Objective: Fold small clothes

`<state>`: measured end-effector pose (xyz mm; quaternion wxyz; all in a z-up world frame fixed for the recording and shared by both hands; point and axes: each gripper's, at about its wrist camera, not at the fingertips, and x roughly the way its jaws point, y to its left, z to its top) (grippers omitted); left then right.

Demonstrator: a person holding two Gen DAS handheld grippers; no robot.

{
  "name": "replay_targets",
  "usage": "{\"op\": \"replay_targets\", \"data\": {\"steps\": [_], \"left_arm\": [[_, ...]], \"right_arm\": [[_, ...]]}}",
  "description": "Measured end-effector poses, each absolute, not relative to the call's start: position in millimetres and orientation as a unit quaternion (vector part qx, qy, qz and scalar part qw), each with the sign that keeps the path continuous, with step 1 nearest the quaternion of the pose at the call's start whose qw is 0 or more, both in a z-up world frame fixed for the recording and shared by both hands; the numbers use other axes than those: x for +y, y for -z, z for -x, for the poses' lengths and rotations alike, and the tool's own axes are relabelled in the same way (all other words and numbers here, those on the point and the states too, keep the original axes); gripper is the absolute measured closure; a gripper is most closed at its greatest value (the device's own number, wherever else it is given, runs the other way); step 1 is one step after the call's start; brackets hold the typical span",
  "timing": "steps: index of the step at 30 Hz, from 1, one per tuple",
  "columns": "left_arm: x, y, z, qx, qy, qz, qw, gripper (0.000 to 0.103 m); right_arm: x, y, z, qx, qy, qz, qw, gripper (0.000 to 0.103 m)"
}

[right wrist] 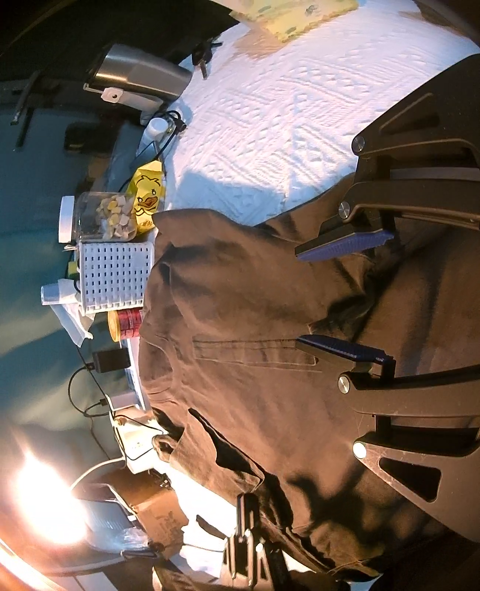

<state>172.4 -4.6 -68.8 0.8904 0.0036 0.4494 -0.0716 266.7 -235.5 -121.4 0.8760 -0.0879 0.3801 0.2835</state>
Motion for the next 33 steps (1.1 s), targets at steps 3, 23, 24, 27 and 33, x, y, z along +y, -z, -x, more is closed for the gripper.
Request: {"op": "replay_targets", "data": {"steps": [3,23,24,27,33], "left_arm": [[14.0,65.5,-169.3,0.44,0.05,0.008,0.896,0.082],[0.1,82.9,-155.9,0.477,0.181,0.028,0.86,0.04],[1.3,79.3,-153.3,0.472,0.175,0.031,0.863,0.04],[6.9,69.6,-147.2,0.457,0.156,0.032,0.875,0.04],[21.9,56.7,-120.1,0.434,0.14,0.039,0.889,0.04]], "right_arm": [[-236.7,123.3,-265.9,0.381,-0.282,0.087,0.876,0.059],[-272.4,121.3,-251.5,0.383,-0.234,0.08,0.89,0.059],[-276.1,119.6,-248.5,0.381,-0.23,0.081,0.892,0.059],[-287.2,114.7,-238.8,0.375,-0.218,0.08,0.897,0.059],[-316.0,103.5,-210.4,0.363,-0.187,0.076,0.91,0.059]]}}
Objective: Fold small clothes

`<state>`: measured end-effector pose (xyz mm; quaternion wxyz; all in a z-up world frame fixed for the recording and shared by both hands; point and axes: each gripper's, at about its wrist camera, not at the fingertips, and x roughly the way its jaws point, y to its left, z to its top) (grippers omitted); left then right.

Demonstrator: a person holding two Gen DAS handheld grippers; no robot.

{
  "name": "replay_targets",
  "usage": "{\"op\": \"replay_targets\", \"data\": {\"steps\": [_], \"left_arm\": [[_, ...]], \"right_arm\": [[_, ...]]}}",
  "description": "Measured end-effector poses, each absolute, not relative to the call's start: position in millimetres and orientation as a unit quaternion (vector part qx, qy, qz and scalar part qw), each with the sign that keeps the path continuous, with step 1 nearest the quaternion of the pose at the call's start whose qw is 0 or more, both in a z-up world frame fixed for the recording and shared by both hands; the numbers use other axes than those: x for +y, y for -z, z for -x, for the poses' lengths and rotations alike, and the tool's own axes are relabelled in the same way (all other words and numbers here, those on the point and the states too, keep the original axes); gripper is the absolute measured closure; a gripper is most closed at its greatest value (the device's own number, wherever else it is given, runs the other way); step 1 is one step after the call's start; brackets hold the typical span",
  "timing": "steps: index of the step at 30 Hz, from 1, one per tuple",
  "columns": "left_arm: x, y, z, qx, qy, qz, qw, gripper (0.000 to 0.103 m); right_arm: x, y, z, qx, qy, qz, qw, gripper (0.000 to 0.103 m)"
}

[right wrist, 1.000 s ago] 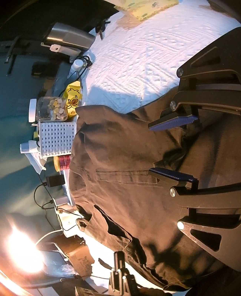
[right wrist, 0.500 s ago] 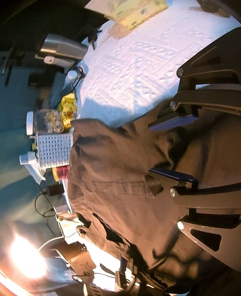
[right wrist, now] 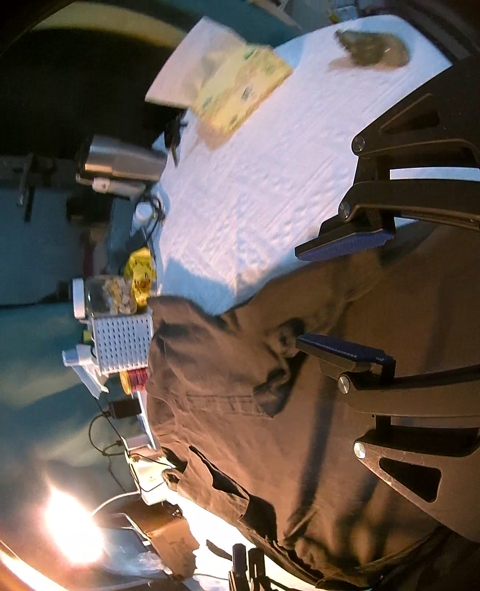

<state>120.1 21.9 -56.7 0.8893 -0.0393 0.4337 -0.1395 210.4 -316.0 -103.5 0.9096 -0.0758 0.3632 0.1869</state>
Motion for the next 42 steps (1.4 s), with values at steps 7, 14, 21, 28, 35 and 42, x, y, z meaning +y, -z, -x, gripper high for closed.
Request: {"op": "replay_targets", "data": {"steps": [7,14,21,28,35,42], "left_arm": [[26.3,56.7,-91.3,0.431,0.13,0.036,0.892,0.04],[13.9,58.6,-67.9,0.418,0.124,0.026,0.9,0.04],[-1.0,64.7,-45.3,0.417,0.121,0.01,0.901,0.04],[-3.6,70.6,-27.7,0.42,0.098,0.023,0.902,0.04],[-2.3,76.4,-13.0,0.426,0.072,0.045,0.901,0.04],[-4.4,83.9,-1.5,0.451,0.047,0.02,0.891,0.04]], "right_arm": [[-352.4,97.7,-170.7,0.358,-0.147,0.06,0.92,0.059],[-371.0,105.8,-125.9,0.352,-0.129,0.05,0.926,0.059],[-383.1,123.3,-95.9,0.361,-0.126,0.042,0.923,0.059],[-387.0,145.4,-75.8,0.365,-0.138,0.027,0.92,0.059],[-400.2,169.6,-61.1,0.369,-0.139,0.013,0.919,0.059],[-407.0,208.6,-52.2,0.393,-0.143,-0.002,0.909,0.059]]}}
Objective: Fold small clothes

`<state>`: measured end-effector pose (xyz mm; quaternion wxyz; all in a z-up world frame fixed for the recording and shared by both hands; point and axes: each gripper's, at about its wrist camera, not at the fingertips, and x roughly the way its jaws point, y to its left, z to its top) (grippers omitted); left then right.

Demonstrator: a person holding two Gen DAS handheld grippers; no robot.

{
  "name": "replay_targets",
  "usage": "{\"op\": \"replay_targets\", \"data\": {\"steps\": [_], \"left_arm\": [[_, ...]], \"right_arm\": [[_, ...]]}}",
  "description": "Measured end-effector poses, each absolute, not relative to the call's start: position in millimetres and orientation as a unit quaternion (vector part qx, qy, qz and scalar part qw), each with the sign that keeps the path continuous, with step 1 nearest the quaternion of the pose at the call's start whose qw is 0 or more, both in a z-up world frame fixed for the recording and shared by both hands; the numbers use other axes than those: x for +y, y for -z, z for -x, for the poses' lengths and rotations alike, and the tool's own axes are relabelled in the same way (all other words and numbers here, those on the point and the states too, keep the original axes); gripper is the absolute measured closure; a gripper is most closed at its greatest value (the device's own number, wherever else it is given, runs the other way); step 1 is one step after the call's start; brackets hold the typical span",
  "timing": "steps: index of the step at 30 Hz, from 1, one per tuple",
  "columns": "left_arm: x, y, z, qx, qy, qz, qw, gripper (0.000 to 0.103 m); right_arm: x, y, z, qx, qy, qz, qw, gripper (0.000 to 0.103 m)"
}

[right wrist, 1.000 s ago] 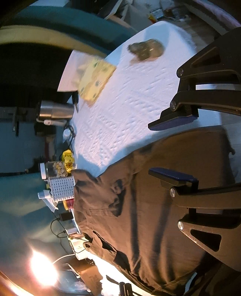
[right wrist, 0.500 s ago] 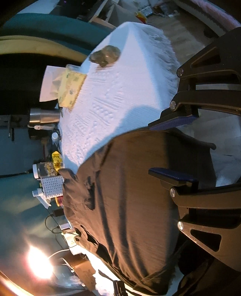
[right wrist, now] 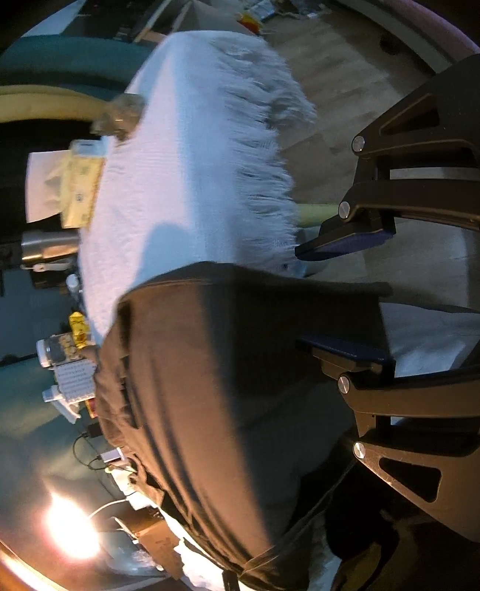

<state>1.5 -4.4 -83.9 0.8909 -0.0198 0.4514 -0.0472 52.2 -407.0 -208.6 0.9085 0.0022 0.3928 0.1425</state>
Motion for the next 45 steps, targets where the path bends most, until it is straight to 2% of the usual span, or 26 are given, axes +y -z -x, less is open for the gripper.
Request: {"op": "replay_targets", "data": {"steps": [16,32,33,35,37,38,45], "left_arm": [[17.5,105.5,20.1,0.489,-0.032,-0.008,0.872,0.04],[22.5,107.8,27.1,0.454,-0.021,0.019,0.891,0.04],[22.5,107.7,27.1,0.454,-0.02,0.019,0.89,0.04],[22.6,107.5,26.6,0.455,-0.02,0.018,0.89,0.04],[22.5,107.3,26.2,0.456,-0.019,0.017,0.89,0.04],[22.5,107.4,26.3,0.456,-0.02,0.018,0.89,0.04],[23.0,107.6,28.0,0.455,-0.017,0.016,0.89,0.04]], "right_arm": [[-418.6,276.8,-55.5,0.433,-0.156,-0.044,0.887,0.059],[-412.5,303.5,-64.3,0.445,-0.18,-0.088,0.873,0.059],[-413.4,303.6,-64.8,0.444,-0.179,-0.091,0.874,0.06],[-415.0,303.6,-66.5,0.442,-0.173,-0.092,0.875,0.086],[-416.1,305.3,-65.6,0.444,-0.167,-0.087,0.876,0.092],[-416.8,304.7,-64.2,0.441,-0.168,-0.085,0.877,0.098],[-417.4,287.8,-54.8,0.42,-0.167,-0.063,0.89,0.1]]}}
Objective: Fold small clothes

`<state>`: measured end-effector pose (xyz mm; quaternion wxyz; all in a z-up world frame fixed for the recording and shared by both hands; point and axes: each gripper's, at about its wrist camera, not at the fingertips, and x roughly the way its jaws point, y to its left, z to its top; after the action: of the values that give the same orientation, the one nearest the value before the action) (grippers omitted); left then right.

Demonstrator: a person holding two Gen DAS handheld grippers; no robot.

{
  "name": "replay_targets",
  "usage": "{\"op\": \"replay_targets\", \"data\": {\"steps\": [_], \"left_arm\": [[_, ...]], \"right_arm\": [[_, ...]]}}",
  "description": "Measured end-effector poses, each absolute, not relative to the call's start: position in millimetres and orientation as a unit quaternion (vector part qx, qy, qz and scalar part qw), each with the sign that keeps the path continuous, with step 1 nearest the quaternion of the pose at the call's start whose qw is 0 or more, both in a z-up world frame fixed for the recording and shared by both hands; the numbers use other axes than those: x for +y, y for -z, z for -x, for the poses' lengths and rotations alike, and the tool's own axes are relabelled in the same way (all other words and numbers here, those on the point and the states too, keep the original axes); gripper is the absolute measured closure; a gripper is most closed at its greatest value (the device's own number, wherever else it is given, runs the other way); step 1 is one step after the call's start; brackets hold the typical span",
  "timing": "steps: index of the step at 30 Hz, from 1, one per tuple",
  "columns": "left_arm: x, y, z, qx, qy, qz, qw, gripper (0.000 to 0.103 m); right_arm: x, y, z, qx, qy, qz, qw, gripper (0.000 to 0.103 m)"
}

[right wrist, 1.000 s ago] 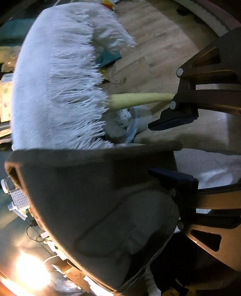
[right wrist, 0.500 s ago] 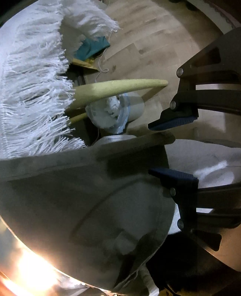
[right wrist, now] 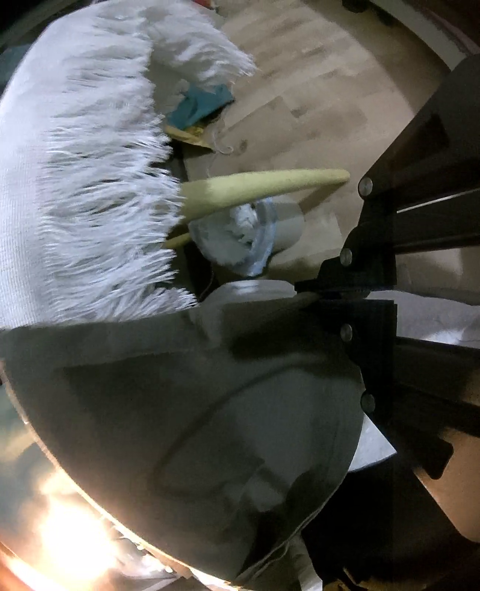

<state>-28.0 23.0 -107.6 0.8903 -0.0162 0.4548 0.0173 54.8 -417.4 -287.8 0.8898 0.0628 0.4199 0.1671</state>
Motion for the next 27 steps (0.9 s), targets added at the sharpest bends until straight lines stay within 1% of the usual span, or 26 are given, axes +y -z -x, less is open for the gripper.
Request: {"op": "replay_targets", "data": {"steps": [6,11,14,16,17,18,20,21,23,27], "left_arm": [[25.1,103.3,32.6,0.458,-0.015,0.016,0.889,0.04],[28.1,95.8,42.8,0.442,0.005,0.015,0.897,0.04],[31.2,99.9,43.7,0.442,0.004,0.012,0.897,0.042],[34.0,104.1,41.8,0.447,0.007,0.02,0.895,0.063],[34.3,106.2,41.0,0.448,0.006,0.021,0.894,0.066],[34.3,105.9,41.7,0.44,0.003,0.018,0.898,0.073],[36.4,105.3,41.5,0.436,-0.005,0.022,0.9,0.09],[38.5,104.3,40.8,0.438,-0.009,0.032,0.899,0.101],[37.6,98.9,42.8,0.431,-0.012,0.038,0.901,0.101],[26.2,75.3,50.4,0.393,-0.01,0.022,0.919,0.101]], "right_arm": [[-415.5,263.3,-49.9,0.402,-0.165,-0.044,0.9,0.1],[-417.7,245.5,-52.2,0.392,-0.16,-0.034,0.905,0.1],[-417.7,237.8,-53.5,0.388,-0.157,-0.028,0.908,0.1],[-417.2,234.9,-53.2,0.386,-0.157,-0.028,0.909,0.1],[-415.8,233.4,-53.1,0.385,-0.157,-0.027,0.909,0.1],[-414.3,231.6,-53.1,0.385,-0.157,-0.025,0.909,0.1],[-413.9,229.7,-52.4,0.385,-0.159,-0.022,0.909,0.1],[-413.9,228.0,-52.5,0.385,-0.159,-0.019,0.909,0.1],[-413.3,223.5,-51.6,0.383,-0.158,-0.015,0.91,0.1],[-415.1,209.4,-48.5,0.372,-0.155,-0.012,0.915,0.1]]}}
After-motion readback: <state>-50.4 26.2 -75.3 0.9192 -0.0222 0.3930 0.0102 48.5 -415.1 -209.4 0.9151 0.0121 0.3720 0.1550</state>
